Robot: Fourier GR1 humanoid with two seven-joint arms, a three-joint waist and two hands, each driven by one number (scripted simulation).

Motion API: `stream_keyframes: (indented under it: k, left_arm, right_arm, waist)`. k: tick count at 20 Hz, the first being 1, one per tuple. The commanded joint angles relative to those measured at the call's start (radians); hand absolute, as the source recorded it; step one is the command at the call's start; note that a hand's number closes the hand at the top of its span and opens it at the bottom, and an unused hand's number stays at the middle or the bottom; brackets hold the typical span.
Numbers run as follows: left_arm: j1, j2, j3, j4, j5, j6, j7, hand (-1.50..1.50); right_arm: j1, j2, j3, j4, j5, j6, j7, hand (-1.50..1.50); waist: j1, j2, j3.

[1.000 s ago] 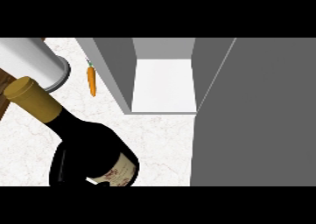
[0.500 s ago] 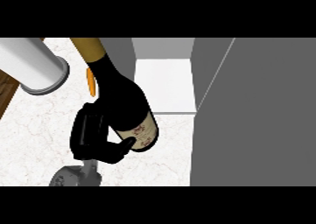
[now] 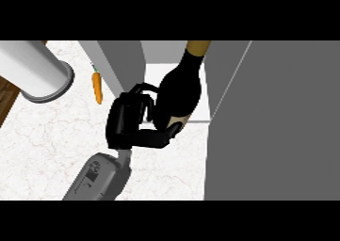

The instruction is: Pick up the wine, place it into the cabinet and close the cabinet

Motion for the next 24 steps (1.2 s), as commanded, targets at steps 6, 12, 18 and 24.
stream_keyframes:
  k: [6, 12, 18, 24]
  left_arm:
    - [-0.099, 0.000, -0.039, 0.218, 0.070, 0.046, -0.092, 1.50]
    - [-0.124, 0.000, -0.057, 0.345, 0.142, 0.064, -0.176, 1.50]
    - [-0.123, 0.000, -0.142, 0.477, 0.271, 0.105, -0.315, 1.50]
    - [-0.212, 0.000, -0.067, 0.631, 0.319, 0.019, -0.367, 1.50]
  right_arm:
    - [0.024, 0.013, 0.025, -0.039, 0.018, -0.002, -0.003, -1.50]
    - [0.052, 0.032, 0.069, -0.022, 0.073, 0.005, -0.035, -1.50]
    - [-0.002, 0.040, 0.083, -0.035, 0.087, -0.044, 0.028, -1.50]
    - [-0.051, 0.005, 0.017, -0.017, 0.003, -0.028, 0.056, -1.50]
  waist:
    - [0.000, 0.000, 0.000]
    - [-0.002, 0.000, 0.000]
    - [-0.006, 0.002, -0.001]
    - [-0.005, 0.003, -0.001]
